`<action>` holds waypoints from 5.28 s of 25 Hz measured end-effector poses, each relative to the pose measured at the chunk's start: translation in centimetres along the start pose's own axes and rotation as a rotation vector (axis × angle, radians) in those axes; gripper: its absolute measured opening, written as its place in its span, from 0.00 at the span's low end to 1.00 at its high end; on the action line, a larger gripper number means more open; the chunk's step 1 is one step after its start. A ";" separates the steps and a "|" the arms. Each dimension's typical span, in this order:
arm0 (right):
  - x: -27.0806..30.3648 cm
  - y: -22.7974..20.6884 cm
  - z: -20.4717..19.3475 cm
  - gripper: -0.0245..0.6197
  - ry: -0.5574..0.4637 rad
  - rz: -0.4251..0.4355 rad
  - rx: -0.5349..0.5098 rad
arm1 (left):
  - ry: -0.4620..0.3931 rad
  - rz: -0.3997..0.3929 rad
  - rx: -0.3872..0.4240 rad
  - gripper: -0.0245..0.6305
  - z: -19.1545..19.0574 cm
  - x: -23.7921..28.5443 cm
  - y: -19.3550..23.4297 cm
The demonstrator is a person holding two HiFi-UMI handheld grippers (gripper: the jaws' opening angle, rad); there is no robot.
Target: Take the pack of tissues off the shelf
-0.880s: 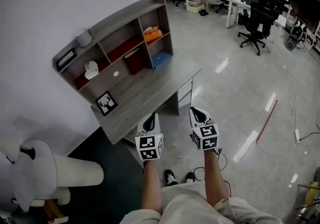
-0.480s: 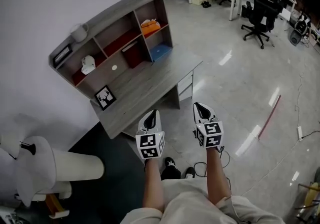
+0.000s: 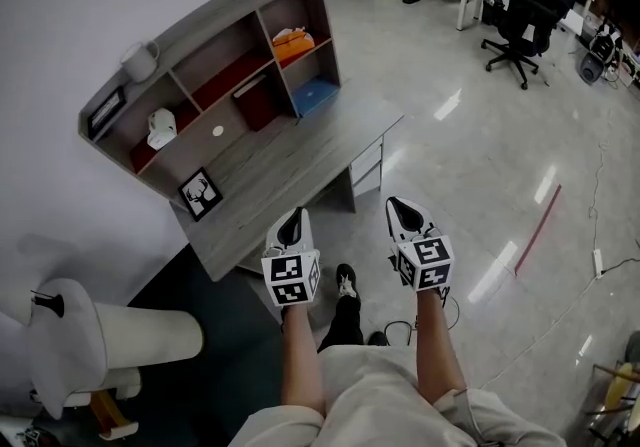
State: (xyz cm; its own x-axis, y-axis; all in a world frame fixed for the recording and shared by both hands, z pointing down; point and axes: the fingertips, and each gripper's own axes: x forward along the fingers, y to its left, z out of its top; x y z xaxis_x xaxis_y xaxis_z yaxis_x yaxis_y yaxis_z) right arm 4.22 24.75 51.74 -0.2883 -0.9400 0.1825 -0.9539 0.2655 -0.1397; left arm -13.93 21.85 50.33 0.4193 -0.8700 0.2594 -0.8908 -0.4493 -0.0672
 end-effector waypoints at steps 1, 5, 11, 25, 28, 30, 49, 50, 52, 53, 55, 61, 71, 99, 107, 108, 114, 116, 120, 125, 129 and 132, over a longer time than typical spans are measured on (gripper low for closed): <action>0.6 -0.6 0.2 0.06 0.001 -0.005 -0.001 | -0.002 -0.004 -0.003 0.05 0.2 0.9 0.2; 4.0 -2.7 1.2 0.06 -0.010 -0.007 -0.004 | -0.022 -0.028 -0.006 0.05 1.5 5.3 1.0; 9.9 -5.4 2.7 0.06 0.001 -0.021 -0.001 | -0.017 -0.068 0.001 0.05 3.6 12.3 2.5; 25.4 -9.8 4.8 0.06 0.028 -0.049 0.013 | -0.019 -0.098 -0.024 0.05 7.1 27.2 10.0; 28.0 -9.7 5.8 0.06 0.022 -0.045 0.003 | -0.015 -0.101 -0.023 0.05 7.5 29.2 11.5; 29.5 -9.7 6.4 0.06 0.016 -0.047 -0.003 | -0.014 -0.110 -0.020 0.05 7.8 30.4 12.3; 38.5 -11.1 8.5 0.06 0.015 -0.013 -0.044 | -0.051 -0.107 -0.053 0.05 9.7 36.6 15.5; 39.3 -11.1 8.8 0.06 0.014 -0.001 -0.047 | -0.054 -0.097 -0.056 0.05 9.9 37.1 15.9; 40.8 -11.2 9.2 0.06 0.013 0.024 -0.056 | -0.057 -0.079 -0.063 0.05 10.2 38.1 16.4; 41.5 -11.3 9.5 0.06 0.013 0.038 -0.062 | -0.058 -0.068 -0.066 0.05 10.4 38.7 16.7; 43.2 -11.5 10.1 0.06 0.012 0.068 -0.073 | -0.062 -0.049 -0.074 0.05 10.8 39.8 17.1; 48.5 -12.8 11.8 0.06 0.007 0.149 -0.088 | -0.060 -0.004 -0.074 0.05 12.0 43.8 17.8; 55.8 -15.4 13.9 0.06 0.031 0.273 -0.094 | -0.031 0.089 -0.101 0.05 13.5 50.3 17.9; 67.9 -12.5 12.0 0.48 0.135 0.654 -0.316 | 0.019 0.379 -0.173 0.05 12.1 56.7 20.0; 69.0 -11.8 11.6 0.47 0.151 0.617 -0.367 | 0.028 0.419 -0.164 0.05 12.2 56.1 20.7; 69.1 -11.8 11.5 0.47 0.158 0.613 -0.370 | 0.029 0.422 -0.163 0.05 12.2 56.1 20.8; 68.8 -11.8 11.0 0.22 0.180 0.597 -0.381 | 0.026 0.422 -0.166 0.05 12.3 55.9 20.9; 68.6 -11.9 10.9 0.17 0.187 0.589 -0.378 | 0.025 0.419 -0.168 0.05 12.3 55.9 20.8; 68.3 -12.2 11.0 0.12 0.182 0.558 -0.364 | 0.023 0.412 -0.164 0.05 12.4 55.6 20.5; 68.2 -12.6 11.4 0.09 0.166 0.520 -0.352 | 0.017 0.422 -0.170 0.05 12.1 54.7 20.7; 68.0 -12.7 11.5 0.08 0.159 0.494 -0.342 | 0.020 0.415 -0.172 0.05 11.7 54.1 20.7; 67.6 -12.8 11.9 0.08 0.144 0.477 -0.340 | 0.018 0.408 -0.174 0.05 11.6 53.6 20.7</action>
State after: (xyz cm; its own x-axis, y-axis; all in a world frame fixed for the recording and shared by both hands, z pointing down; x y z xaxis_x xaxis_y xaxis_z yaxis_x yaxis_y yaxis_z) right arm -2.07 -44.72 54.27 -0.6764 -0.6683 0.3095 -0.6828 0.7266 0.0766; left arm -7.90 -36.45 51.62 0.0255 -0.9647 0.2621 -0.9996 -0.0277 -0.0046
